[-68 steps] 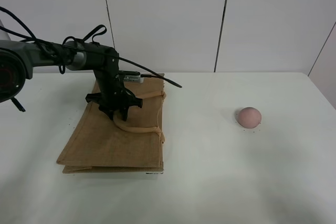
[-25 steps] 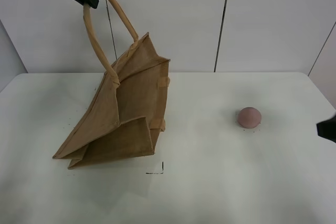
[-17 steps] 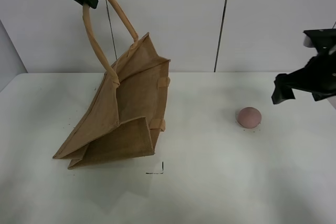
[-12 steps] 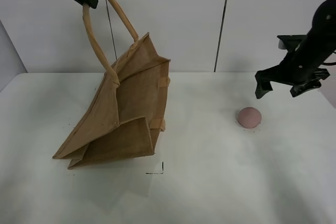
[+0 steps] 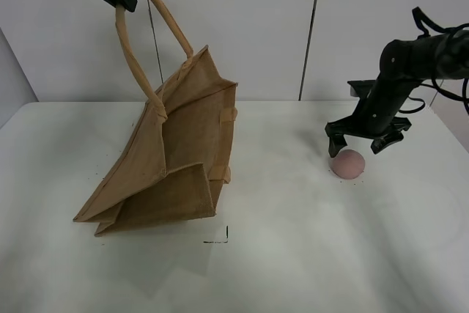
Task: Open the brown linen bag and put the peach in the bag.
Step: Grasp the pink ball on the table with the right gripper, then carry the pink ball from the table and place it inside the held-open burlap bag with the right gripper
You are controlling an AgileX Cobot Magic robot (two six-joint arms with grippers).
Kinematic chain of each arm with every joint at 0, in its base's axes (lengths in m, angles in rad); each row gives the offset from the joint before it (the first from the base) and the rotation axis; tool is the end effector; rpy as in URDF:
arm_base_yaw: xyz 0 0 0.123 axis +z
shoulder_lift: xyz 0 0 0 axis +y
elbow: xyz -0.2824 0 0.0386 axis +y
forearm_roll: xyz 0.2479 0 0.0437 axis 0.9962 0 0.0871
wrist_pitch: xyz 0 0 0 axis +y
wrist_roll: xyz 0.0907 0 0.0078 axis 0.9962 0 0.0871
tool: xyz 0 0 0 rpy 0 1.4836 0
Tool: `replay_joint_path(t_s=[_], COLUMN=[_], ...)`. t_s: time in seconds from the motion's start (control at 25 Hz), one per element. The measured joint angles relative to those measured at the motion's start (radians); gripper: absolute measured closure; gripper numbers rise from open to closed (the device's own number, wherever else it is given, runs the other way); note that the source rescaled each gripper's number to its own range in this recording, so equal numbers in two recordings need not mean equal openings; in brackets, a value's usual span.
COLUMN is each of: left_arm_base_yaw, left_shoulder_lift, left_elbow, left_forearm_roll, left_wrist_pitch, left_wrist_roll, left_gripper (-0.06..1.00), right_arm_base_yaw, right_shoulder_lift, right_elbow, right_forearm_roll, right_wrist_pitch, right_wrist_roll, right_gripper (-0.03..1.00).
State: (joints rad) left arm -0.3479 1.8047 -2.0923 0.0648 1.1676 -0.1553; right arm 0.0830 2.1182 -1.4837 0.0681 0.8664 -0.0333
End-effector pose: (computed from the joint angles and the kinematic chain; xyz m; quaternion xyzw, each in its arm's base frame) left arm 0.3704 -0.1286 0.4362 0.0894 0.9205 -0.0630 0.3752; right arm 0.4179 0.0395 0.1425 -0.0380 0.9958 0.0295 0.0777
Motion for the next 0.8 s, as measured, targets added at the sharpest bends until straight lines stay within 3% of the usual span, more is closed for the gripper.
replay_joint_path(t_s=[0.36, 0.48, 0.6, 0.64, 0.72, 0.8], left_arm_base_yaw=[0.000, 0.000, 0.000, 0.000, 0.000, 0.000], left_shoulder_lift=[0.000, 0.000, 0.000, 0.000, 0.000, 0.000], left_elbow=[0.000, 0.000, 0.000, 0.000, 0.000, 0.000], left_forearm_roll=[0.000, 0.000, 0.000, 0.000, 0.000, 0.000], left_wrist_pitch=[0.000, 0.000, 0.000, 0.000, 0.000, 0.000], left_wrist_roll=[0.000, 0.000, 0.000, 0.000, 0.000, 0.000], left_gripper=[0.94, 0.94, 0.94, 0.94, 0.94, 0.94], right_arm_base_yaw=[0.002, 0.002, 0.002, 0.002, 0.002, 0.002], right_shoulder_lift=[0.072, 0.074, 0.073, 0.068, 0.053, 0.033], right_elbow=[0.000, 0.000, -0.002, -0.004, -0.005, -0.018], right_forearm_roll=[0.001, 0.006, 0.013, 0.020, 0.040, 0.067], right_wrist_pitch=[-0.041, -0.041, -0.036, -0.035, -0.033, -0.011], right_wrist_roll=[-0.018, -0.018, -0.021, -0.024, -0.040, -0.066], right_gripper=[-0.01, 0.24, 0.76, 0.86, 0.97, 0.97])
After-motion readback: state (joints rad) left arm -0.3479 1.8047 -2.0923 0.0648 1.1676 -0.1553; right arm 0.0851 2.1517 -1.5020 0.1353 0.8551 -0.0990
